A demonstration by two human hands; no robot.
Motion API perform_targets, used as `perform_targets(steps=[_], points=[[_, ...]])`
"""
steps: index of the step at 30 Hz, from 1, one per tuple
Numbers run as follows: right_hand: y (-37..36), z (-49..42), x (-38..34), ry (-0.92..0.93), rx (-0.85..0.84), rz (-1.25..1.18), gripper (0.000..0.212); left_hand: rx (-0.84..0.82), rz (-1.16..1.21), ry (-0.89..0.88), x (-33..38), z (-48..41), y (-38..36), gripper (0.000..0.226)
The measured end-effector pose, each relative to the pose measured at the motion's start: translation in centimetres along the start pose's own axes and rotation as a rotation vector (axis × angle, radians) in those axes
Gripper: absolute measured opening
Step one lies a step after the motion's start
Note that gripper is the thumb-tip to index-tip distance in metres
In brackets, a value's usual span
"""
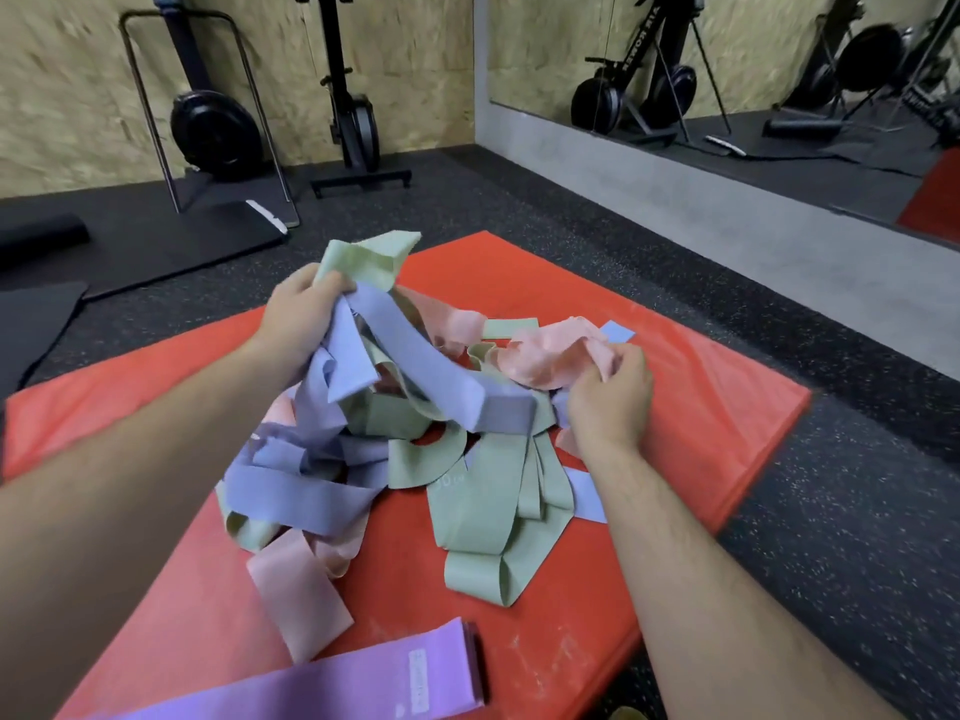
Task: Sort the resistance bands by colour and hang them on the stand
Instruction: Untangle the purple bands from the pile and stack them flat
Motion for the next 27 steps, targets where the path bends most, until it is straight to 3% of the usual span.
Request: perform_targets(steps=[3, 6, 10, 16, 18, 22, 25, 27], points=[[-2.1, 0.0, 0.2, -0.034, -0.152, 0.103, 0.013, 0.069, 0.038, 0.035, -1.4, 0.6, 2.2, 0.009], [-4.2, 0.8, 0.4, -0.056, -0.323, 0.236, 0.028, 0.152, -0.003, 0.086, -3.6, 1.6, 5.1, 0.021], [-6.5, 2.6, -0.7, 0.009, -0.448, 0.35, 0.045, 0.219, -0.13, 0.105, -6.2, 3.4, 8.2, 0.017], [-11.2, 5.5, -2.9, 0.108, -0.58, 0.468, 0.028, 0.4, -0.108, 0.121, -8.9, 6.0, 12.9, 0.016], [-12.8, 6.6, -3.5, 0.137, -0.588, 0.583, 0.039, 0.447, -0.127, 0.152, -9.7, 6.7, 14.4, 0.02], [-15.7, 9.6, -5.8, 0.23, -0.561, 0.722, 0.073, 0.355, -0.271, 0.306, -12.2, 7.6, 15.1, 0.033], [-19.5, 12.3, -5.9, 0.246, -0.848, 0.685, 0.115, 0.264, -0.427, 0.337, -13.3, 8.0, 14.7, 0.045], [-21.5, 14.1, -5.4, 0.23, -0.985, 0.701, 0.127, 0.158, -0.391, 0.259, -13.2, 8.4, 12.7, 0.042]])
Point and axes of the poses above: each hand's wrist, its own z-axis away from the middle knuckle, its own y-axis out of the back of the hand, x = y × z, the point moved 7 cm from there along -z, towards the middle knuckle, and after that the axes turned 12 degrees about -x, right-handed, at the moved point
